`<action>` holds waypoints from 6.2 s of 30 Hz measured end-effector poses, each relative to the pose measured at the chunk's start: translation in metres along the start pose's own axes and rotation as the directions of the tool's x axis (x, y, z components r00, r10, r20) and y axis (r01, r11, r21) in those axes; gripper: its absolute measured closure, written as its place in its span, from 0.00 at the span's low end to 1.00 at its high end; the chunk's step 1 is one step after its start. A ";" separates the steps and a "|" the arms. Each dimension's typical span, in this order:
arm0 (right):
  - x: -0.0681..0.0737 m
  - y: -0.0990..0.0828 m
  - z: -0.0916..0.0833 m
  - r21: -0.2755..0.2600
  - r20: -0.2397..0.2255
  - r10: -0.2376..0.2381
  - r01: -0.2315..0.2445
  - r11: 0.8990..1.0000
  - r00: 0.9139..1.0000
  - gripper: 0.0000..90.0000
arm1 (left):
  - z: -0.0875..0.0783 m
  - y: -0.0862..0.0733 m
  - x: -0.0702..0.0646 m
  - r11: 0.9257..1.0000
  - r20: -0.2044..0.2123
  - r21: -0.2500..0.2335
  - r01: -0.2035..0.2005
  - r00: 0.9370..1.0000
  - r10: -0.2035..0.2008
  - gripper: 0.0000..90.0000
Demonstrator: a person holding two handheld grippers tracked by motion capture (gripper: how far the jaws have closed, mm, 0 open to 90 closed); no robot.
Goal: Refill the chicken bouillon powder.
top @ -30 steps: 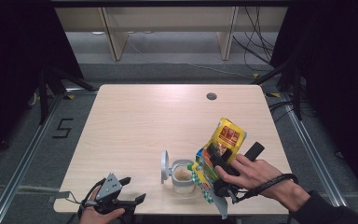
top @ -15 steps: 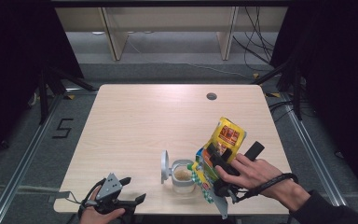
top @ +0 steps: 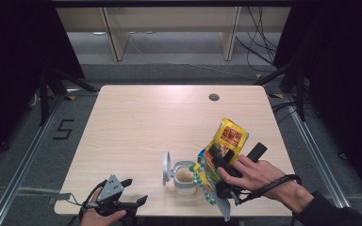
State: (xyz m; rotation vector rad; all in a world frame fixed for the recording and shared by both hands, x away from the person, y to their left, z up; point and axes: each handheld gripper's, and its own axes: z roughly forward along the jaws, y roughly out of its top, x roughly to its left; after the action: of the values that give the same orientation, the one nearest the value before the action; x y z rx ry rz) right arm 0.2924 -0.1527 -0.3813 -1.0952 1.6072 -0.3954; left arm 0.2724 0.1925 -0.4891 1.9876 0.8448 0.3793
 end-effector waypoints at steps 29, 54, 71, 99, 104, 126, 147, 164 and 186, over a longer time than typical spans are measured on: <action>0.001 0.000 -0.001 0.004 0.003 -0.008 0.008 1.000 1.000 0.63 | 0.000 0.000 0.000 1.000 -0.004 -0.005 0.004 1.000 -0.004 0.21; 0.000 -0.001 -0.001 0.000 0.003 -0.019 0.019 1.000 1.000 0.63 | 0.002 -0.001 -0.002 1.000 -0.003 -0.012 0.023 1.000 -0.023 0.21; 0.001 0.000 -0.001 -0.002 0.002 -0.010 0.010 1.000 1.000 0.64 | 0.001 -0.001 -0.003 0.999 -0.005 -0.004 0.037 0.999 -0.037 0.21; 0.001 0.000 -0.002 -0.010 0.009 -0.002 0.002 1.000 1.000 0.65 | 0.002 0.000 -0.002 1.000 0.002 -0.016 0.020 1.000 -0.020 0.21; 0.001 0.000 -0.003 -0.012 0.012 0.003 -0.002 1.000 1.000 0.65 | 0.002 -0.001 -0.003 0.999 0.001 -0.019 0.049 0.999 -0.049 0.21; 0.003 0.001 -0.002 -0.024 0.015 0.000 0.000 1.000 1.000 0.65 | 0.003 -0.001 -0.003 0.999 -0.001 -0.007 0.038 0.999 -0.038 0.21; 0.004 0.001 -0.003 -0.026 0.014 0.004 -0.004 1.000 1.000 0.66 | 0.001 0.000 -0.001 1.000 -0.005 -0.004 0.012 1.000 -0.012 0.21; 0.005 0.001 -0.004 -0.027 0.017 0.005 -0.004 1.000 1.000 0.66 | 0.002 0.000 -0.002 0.999 -0.003 -0.021 0.031 1.000 -0.031 0.21; 0.006 0.001 -0.004 -0.030 0.015 0.016 -0.016 0.999 1.000 0.67 | 0.002 0.000 -0.002 0.999 -0.003 -0.018 0.029 1.000 -0.029 0.21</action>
State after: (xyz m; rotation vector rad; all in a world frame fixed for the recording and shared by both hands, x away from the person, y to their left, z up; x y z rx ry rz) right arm 0.2885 -0.1583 -0.3844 -1.1050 1.6126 -0.3524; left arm 0.2717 0.1894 -0.4905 1.9564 0.8687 0.3729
